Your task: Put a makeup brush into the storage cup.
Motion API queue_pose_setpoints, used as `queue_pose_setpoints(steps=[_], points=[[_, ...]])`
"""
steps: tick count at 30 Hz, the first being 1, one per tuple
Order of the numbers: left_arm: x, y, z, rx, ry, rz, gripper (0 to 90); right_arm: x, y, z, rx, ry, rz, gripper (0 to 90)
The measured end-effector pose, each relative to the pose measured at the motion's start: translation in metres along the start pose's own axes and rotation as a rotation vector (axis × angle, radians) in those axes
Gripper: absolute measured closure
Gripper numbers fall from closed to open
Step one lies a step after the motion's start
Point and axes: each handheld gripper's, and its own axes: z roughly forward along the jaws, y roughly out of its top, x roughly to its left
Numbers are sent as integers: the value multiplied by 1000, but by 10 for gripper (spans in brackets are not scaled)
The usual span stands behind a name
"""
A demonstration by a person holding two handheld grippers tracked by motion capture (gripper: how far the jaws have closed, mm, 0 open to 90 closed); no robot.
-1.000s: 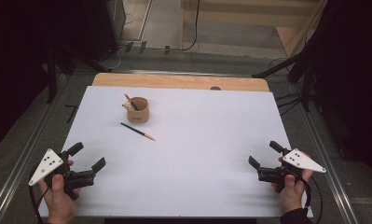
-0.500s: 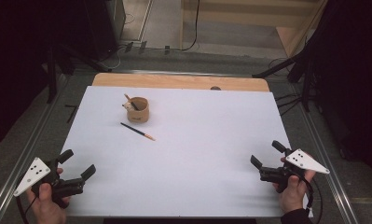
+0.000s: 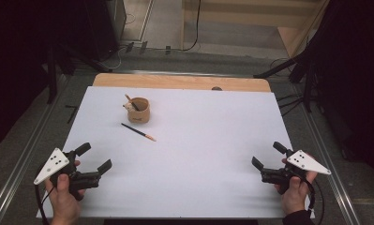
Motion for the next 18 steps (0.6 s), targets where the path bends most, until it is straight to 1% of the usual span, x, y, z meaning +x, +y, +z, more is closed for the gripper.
queue_pose_setpoints(steps=[6, 9, 12, 13, 18], points=[[3, 8, 15, 5, -15, -4, 0, 0, 0, 1, 2, -1, 1, 0], [4, 12, 25, 9, -23, 1, 0, 0, 0, 2, 4, 1, -6, 0], [2, 14, 34, 11, -31, 1, 0, 0, 0, 3, 7, -1, -1, 0], [2, 15, 37, 16, -37, 8, 0, 0, -1, 3, 9, 0, -2, 0], [-1, 18, 54, 29, -56, 10, 0, -1, -1, 2, 10, 2, -2, 0]])
